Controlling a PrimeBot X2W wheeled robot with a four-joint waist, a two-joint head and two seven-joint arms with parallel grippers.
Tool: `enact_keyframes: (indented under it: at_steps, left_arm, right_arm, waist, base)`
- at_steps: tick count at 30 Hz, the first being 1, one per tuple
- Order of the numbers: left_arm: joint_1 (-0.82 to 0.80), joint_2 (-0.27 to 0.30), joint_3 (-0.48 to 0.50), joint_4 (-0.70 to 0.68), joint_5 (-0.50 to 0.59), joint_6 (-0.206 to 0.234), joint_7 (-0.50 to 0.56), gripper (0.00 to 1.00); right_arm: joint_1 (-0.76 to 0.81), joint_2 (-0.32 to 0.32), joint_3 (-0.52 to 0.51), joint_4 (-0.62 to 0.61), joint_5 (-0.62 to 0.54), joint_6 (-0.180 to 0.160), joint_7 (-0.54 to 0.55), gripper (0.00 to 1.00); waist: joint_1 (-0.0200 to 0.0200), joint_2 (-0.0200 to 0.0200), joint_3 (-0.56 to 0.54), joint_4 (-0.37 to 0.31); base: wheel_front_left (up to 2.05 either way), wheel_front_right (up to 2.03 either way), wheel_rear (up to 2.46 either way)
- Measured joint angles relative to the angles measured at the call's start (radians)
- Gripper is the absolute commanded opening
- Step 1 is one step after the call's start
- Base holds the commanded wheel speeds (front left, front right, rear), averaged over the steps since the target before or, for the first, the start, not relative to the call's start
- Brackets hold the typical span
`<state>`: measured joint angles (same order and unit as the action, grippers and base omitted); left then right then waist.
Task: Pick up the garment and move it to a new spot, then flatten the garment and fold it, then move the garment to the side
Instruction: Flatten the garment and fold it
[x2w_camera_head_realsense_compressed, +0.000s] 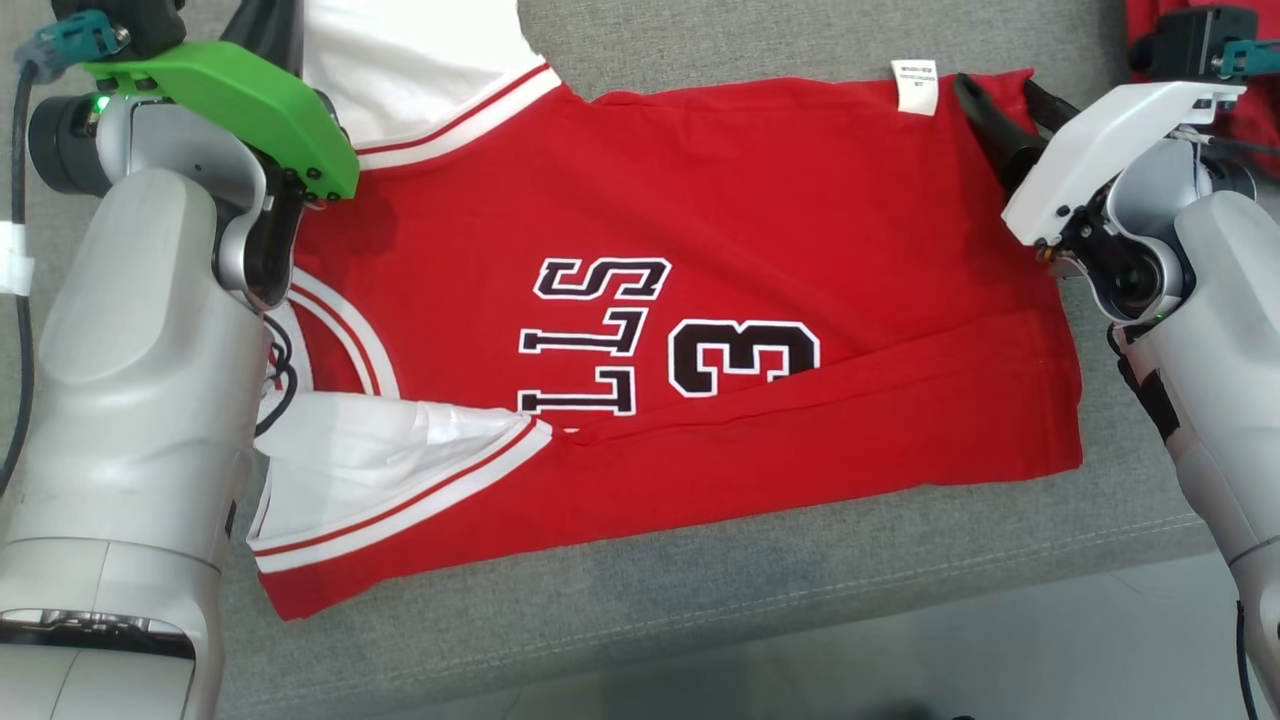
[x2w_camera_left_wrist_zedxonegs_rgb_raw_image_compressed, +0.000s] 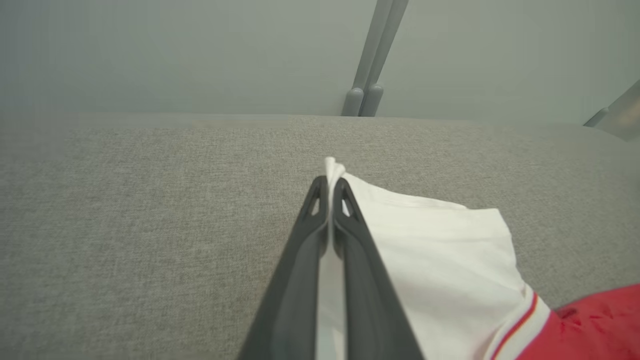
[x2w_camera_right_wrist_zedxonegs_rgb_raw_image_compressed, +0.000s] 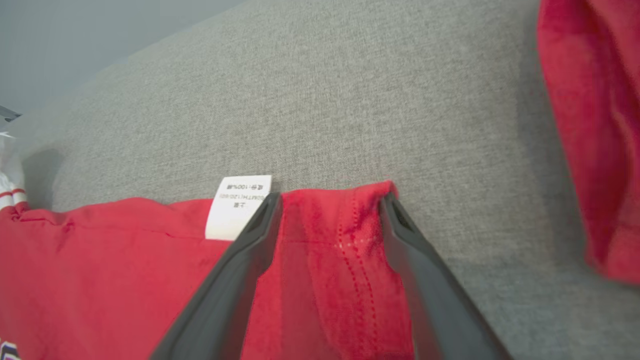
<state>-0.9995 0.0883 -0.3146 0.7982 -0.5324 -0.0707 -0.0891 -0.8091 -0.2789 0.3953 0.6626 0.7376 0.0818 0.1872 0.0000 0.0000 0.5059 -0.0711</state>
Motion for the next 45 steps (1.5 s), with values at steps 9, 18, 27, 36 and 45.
enact_keyframes:
  at_steps: [9,18,27,36,45]
  left_arm:
    - [0.016,0.0,-0.003,0.006,-0.001,-0.01,-0.031,0.0]
    - [0.094,0.005,0.013,-0.03,-0.016,-0.023,-0.129,0.0]
    - [0.207,0.003,0.048,-0.117,-0.035,-0.028,-0.163,0.0]
    - [0.367,-0.007,0.063,-0.265,-0.035,-0.035,-0.164,0.0]
    - [0.563,-0.022,0.068,-0.438,-0.018,-0.025,-0.164,0.0]
  right_arm:
    - [-0.045,0.001,0.011,0.059,-0.025,0.0,-0.007,0.15]
    - [-0.054,0.012,0.014,0.08,-0.044,0.006,-0.108,0.0]
    - [-0.004,0.012,0.04,0.062,-0.065,0.027,-0.221,0.0]
    - [0.11,-0.018,0.048,0.044,-0.086,0.033,-0.366,0.0]
    - [0.288,-0.041,0.035,0.039,-0.083,0.033,-0.417,0.0]
  waist:
    - [0.0,0.0,0.006,0.006]
    - [0.0,0.0,-0.016,-0.005]
    - [0.0,0.0,-0.063,-0.007]
    - [-0.0001,0.0,-0.147,0.009]
    - [0.0,0.0,-0.252,0.049]
  base:
    - [0.0,0.0,0.0]
    - [0.0,0.0,0.0]
    - [0.0,0.0,0.0]
    - [0.0,0.0,0.0]
    - [0.0,0.0,0.0]
